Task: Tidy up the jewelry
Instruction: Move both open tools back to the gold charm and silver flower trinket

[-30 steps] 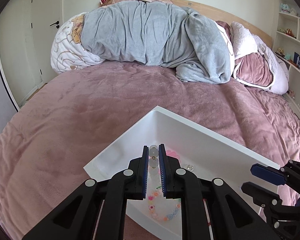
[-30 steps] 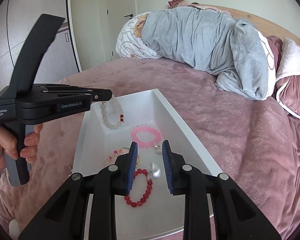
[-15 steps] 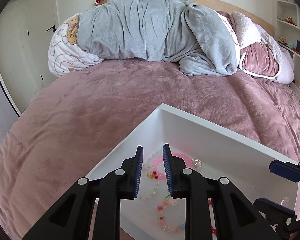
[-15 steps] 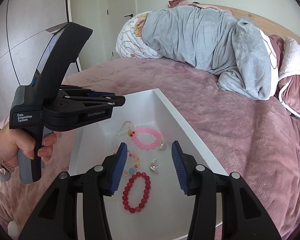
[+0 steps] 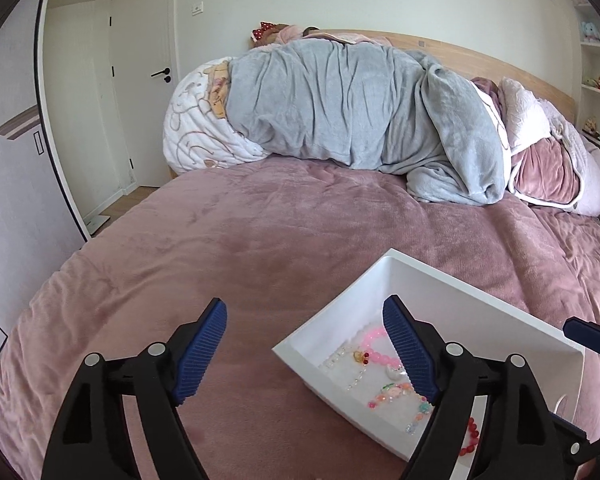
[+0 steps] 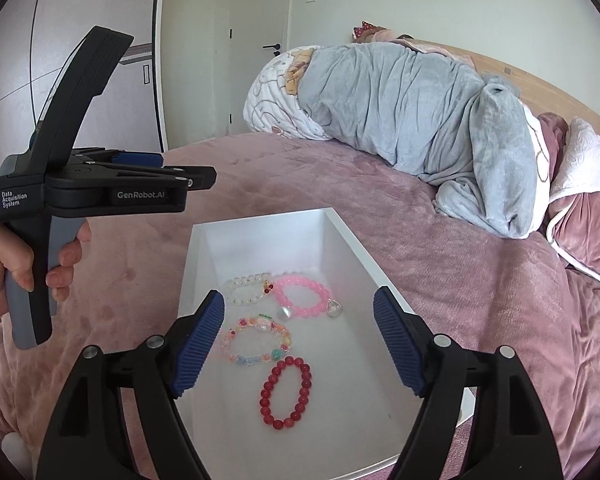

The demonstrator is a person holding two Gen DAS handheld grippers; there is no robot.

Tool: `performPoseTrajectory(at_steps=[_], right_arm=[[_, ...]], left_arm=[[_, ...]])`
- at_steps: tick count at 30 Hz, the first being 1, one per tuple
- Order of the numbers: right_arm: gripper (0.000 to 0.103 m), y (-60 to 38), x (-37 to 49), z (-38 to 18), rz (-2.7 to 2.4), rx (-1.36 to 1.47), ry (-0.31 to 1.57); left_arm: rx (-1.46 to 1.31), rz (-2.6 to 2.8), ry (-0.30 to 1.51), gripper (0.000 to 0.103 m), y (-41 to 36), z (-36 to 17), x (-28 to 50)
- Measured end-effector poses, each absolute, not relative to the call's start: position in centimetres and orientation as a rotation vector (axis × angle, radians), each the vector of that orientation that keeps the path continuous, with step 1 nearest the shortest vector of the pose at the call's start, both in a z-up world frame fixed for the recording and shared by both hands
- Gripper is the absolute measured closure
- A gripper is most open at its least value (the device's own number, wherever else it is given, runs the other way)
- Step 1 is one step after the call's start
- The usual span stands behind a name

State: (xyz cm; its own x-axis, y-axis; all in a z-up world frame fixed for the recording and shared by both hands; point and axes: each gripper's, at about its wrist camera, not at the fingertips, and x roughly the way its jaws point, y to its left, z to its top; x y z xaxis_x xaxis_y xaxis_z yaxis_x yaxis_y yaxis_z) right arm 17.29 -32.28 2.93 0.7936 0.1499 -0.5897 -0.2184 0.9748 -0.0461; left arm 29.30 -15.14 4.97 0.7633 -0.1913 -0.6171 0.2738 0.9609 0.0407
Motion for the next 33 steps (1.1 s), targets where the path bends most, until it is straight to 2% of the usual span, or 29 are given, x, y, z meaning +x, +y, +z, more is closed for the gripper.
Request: performPoseTrajectory(at_steps=[3,5,14,23,33], right_arm=[[0.021,-31.1,16.3,3.9,0.205,-0.14,0.595],[0.017,-30.2,15.5,4.5,0.212,-0.162,0.573],[0.016,-26.3,12.9,5.4,0.288,-0.251,0.545],[0.016,-21.6,11.6,3.3,0.465,-0.242,0.586],[0.016,-19.7,12.3,-1.6,0.446,-0.101,0.647]], left_arm=[[0.144,-0.228,0.635,0.012,-13.5,6.1,28.0],[0.148,-0.216,0.618,0.012,-12.4,6.9,27.0],[0.124,-0.229,0.631,0.011,-7.1,7.4,22.1],[0.018,-0.251,0.681,0.01,-1.3,3.1,17.8],[0.037,-0.319,0.675,0.009,0.1,-2.3,16.3]])
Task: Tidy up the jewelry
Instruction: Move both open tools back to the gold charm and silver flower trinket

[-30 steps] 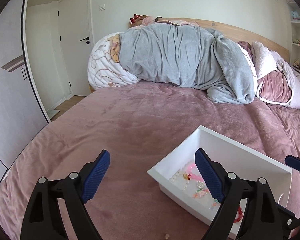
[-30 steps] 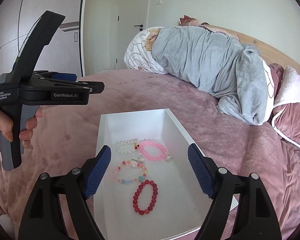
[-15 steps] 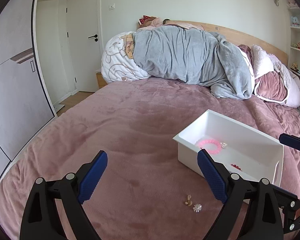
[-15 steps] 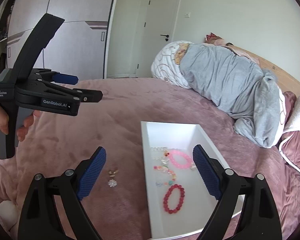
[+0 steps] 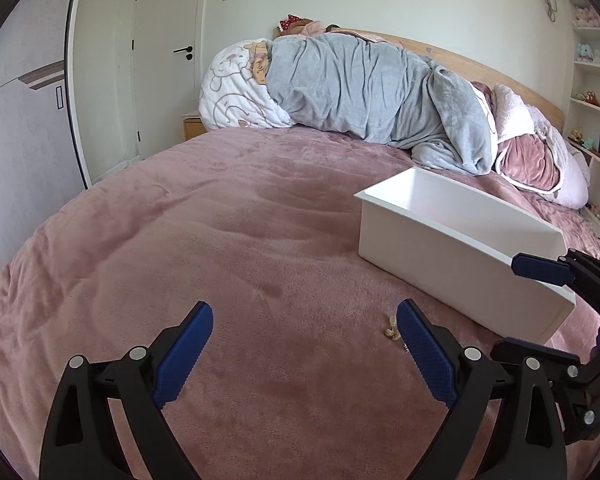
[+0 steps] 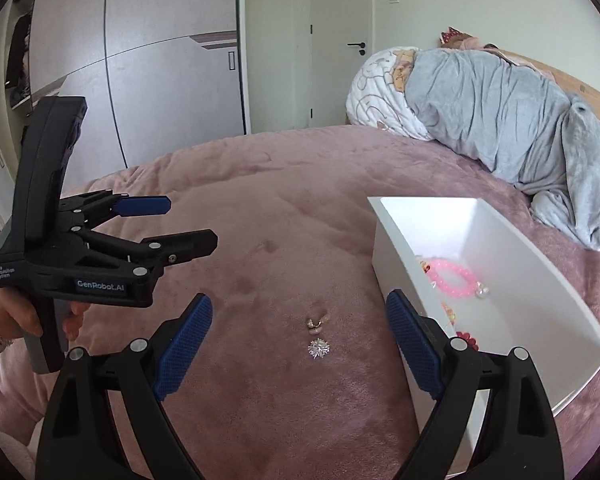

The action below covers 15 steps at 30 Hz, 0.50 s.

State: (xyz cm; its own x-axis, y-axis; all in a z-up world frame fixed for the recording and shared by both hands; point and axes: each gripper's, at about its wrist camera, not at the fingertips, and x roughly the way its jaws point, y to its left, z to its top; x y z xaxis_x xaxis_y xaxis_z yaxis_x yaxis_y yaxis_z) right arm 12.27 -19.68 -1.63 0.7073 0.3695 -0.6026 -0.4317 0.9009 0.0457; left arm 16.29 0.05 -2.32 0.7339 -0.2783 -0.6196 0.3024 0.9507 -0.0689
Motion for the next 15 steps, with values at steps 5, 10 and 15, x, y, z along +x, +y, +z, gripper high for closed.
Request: performPoseTrajectory(at_steps=[5,10,15], right_arm=[[0.027,-18.3,12.3,-4.9,0.417,-0.188,0.662],[0.034,-17.7,13.1,-7.4,0.411,-0.203,0.702],[0.041,-18.4,14.3,-9.0,0.429,-0.138,0.765]], left_arm=[[0.11,-0.455,0.669,0.009,-0.8,-4.3,17.2],[0.166,-0.555,0.66,0.009,-1.3,-5.7,18.8],[0.154,-0.697,0.665,0.009,-2.1,-6.6,21.0]])
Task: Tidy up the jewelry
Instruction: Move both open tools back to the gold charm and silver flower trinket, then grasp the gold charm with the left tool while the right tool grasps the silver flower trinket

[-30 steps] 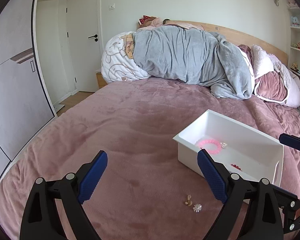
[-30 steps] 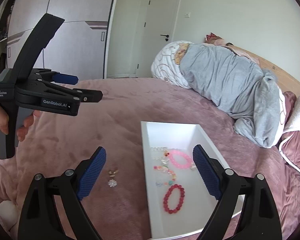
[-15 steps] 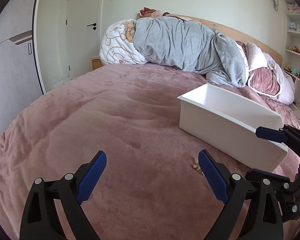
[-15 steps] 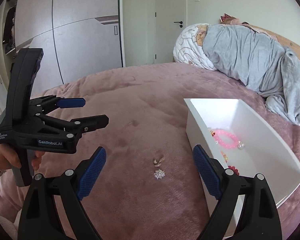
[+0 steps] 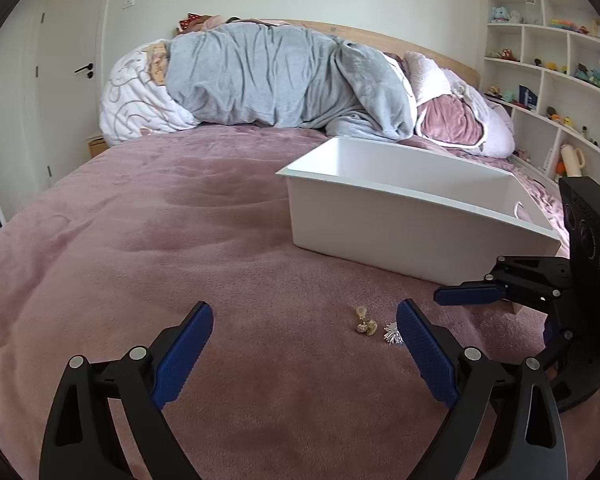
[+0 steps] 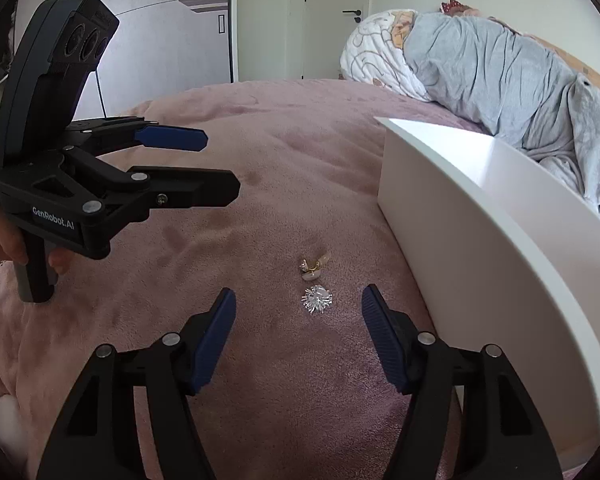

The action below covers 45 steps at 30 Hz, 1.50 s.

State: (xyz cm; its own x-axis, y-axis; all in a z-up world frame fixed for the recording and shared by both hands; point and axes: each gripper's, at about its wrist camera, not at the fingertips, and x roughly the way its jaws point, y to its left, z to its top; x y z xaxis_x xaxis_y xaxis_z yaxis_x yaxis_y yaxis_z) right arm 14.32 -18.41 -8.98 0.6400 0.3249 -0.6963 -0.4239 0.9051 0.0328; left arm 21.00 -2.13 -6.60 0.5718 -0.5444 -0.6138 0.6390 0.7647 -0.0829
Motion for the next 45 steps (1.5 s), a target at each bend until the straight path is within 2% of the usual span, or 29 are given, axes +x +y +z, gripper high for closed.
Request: performPoseTrajectory(at_steps=[4,6,10,12,14,16,18,20,23,24,35,39,45], right_arm=[[0.048,-18.0,15.4,-10.3,0.439,-0.134,0.822],[0.054,-17.9,15.9,-10.9,0.439,-0.135,0.844],[0.055,-18.1,17.0,-11.4,0.433,-0.111,0.86],[0.059,-18.2,17.4,-11.6,0.442,-0.1,0.865],[0.066,-18.3,17.8,-12.0,0.454,-0.084,0.882],[0.067,-18.5,18.2,-12.3,0.46,-0.067,0.895],[0.071,-18.6,18.3,-12.3,0.469,-0.053,0.9],[0.079,-18.7,18.5,-12.4,0.478,-0.044,0.908],[0.083,-19.0,18.8,-12.3,0.478,-0.035,0.91],[0.083,-19.0,18.8,-12.3,0.477,-0.032,0.91],[0.08,-18.3,19.2,-12.6,0.454,-0.073,0.919],[0.083,-18.4,19.4,-12.8,0.466,-0.058,0.926],[0.083,-18.4,19.5,-12.9,0.469,-0.058,0.922]], left_arm=[[0.231,-0.797,0.683,0.01,-4.4,-7.8,21.9],[0.266,-0.844,0.692,0.021,-5.5,-8.5,22.2],[0.309,-0.904,0.721,0.028,-7.2,-10.0,22.8],[0.333,-0.925,0.746,0.034,-7.8,-10.9,23.1],[0.342,-0.942,0.773,0.041,-8.2,-11.7,23.3],[0.329,-0.943,0.787,0.044,-8.3,-12.1,23.8],[0.312,-0.934,0.805,0.056,-8.1,-12.5,24.4],[0.303,-0.928,0.82,0.062,-8.1,-12.8,24.8],[0.327,-0.968,0.82,0.08,-8.5,-12.9,24.5],[0.344,-0.975,0.816,0.083,-8.7,-12.8,24.2],[0.356,-0.954,0.829,0.087,-8.4,-12.9,24.4],[0.348,-0.952,0.835,0.087,-8.4,-12.8,24.5],[0.342,-0.953,0.84,0.087,-8.5,-12.7,24.6]])
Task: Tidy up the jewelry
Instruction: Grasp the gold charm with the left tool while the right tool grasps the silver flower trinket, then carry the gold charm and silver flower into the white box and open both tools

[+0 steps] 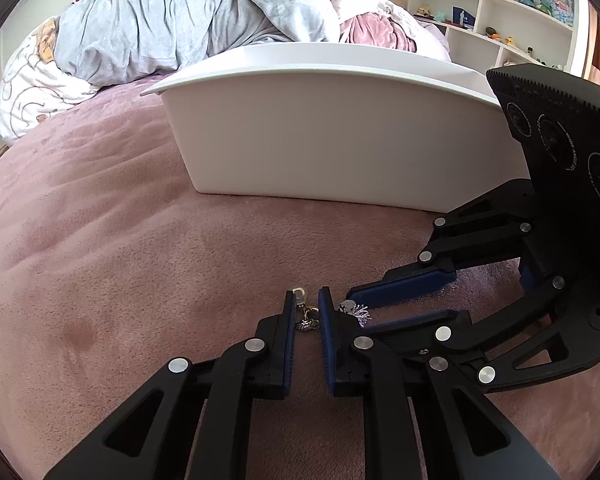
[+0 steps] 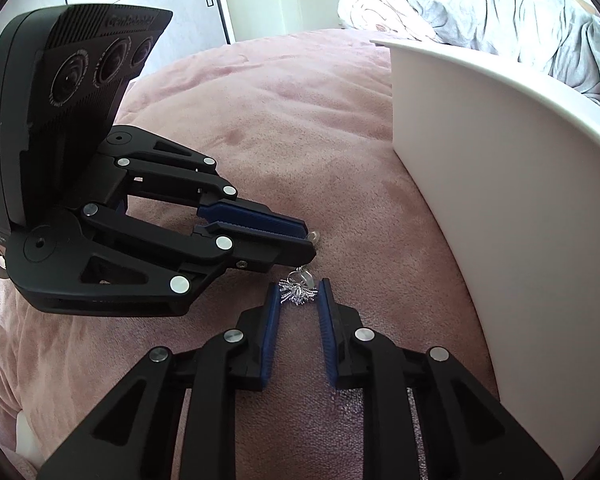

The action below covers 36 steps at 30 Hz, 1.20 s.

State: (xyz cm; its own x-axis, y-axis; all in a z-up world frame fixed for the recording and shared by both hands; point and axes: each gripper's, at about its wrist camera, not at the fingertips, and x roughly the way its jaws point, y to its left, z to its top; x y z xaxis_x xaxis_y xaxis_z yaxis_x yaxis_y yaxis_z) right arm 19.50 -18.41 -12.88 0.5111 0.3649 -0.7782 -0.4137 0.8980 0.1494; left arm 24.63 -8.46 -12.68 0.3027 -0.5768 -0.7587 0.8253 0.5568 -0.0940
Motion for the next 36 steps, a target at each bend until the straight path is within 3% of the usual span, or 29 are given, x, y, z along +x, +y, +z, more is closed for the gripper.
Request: performPoseTrajectory(at_steps=[17,36], right_arm=[[0.084,-18.8,17.4,-9.5,0.487,-0.072,0.867],[0.084,-20.0,12.1,1.0,0.49,-0.07,0.66]], left_arm=[[0.331,-0.918,0.792,0.091,-7.5,-9.8,23.8],[0.385,-0.776,0.664,0.091,-4.0,-0.4,17.0]])
